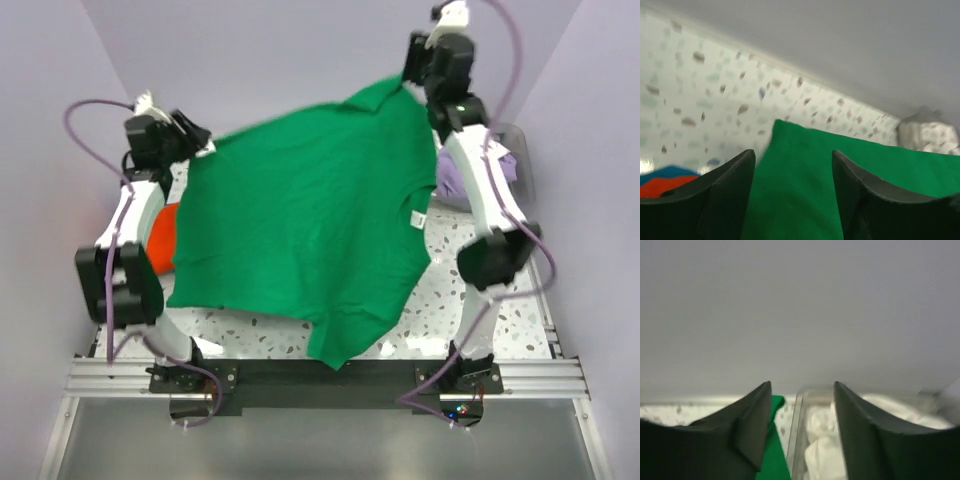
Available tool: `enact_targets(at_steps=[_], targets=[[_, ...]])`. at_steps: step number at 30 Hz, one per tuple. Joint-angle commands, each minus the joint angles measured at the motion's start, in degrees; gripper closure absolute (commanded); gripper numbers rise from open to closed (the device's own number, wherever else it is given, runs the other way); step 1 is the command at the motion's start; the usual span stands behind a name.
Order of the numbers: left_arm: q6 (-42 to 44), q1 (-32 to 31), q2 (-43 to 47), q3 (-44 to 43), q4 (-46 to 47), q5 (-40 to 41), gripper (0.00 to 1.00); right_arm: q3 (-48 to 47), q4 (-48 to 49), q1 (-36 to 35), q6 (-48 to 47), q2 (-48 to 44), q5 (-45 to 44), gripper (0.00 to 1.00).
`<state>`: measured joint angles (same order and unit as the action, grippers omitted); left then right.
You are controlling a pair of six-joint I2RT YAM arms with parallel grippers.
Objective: Fold and stack the t-shirts
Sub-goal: Flatten the tshirt out
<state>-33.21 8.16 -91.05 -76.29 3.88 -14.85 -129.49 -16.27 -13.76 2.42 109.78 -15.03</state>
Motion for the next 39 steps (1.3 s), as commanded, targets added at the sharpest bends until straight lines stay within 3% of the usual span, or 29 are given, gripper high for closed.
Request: enact_targets(at_steps=[1, 3, 7, 13, 17, 21, 27, 39], targets=[[0.7, -0.6, -5.6, -1.2, -2.9, -5.3, 0.30, -6.2, -16.4, 5.7, 10.4, 12.1, 4.5, 0.24], [2.1, -1.5, -5.7, -1.1, -2.6, -4.4, 0.25, -5.1, -18.2, 6.2, 11.7, 13.4, 6.4, 0.01], [5.2, -2.5, -4.2, -0.7, -7.6, -4.0, 0.19, 8.0, -11.3, 6.3, 12.0, 4.0, 9.1, 0.01], [6.6, -3.2, 2.0, 6.3, -10.2, -4.0, 0.18, 25.3, -9.1, 4.8, 15.5, -8.5, 17.0, 0.01], [7.9, -3.2, 6.2, 10.0, -12.7, -2.6, 0.18, 39.9, -8.3, -0.4, 16.1, -18.3, 20.4, 0.01], [8.6, -3.2, 8.1, 13.6, -13.6, -1.9, 0.17, 50.9, -7.4, -5.8, 18.9, -21.6, 26.3, 0.01], [9.9, -3.2, 9.2, 16.9, -14.7, -2.2, 0.16, 62.0, -2.5, -8.4, 21.9, -19.4, 30.9, 0.02], [12.8, -3.2, 9.4, 21.1, -15.5, -0.4, 0.14, 61.5, -5.9, -8.4, 17.4, -0.8, 31.3, 0.05]])
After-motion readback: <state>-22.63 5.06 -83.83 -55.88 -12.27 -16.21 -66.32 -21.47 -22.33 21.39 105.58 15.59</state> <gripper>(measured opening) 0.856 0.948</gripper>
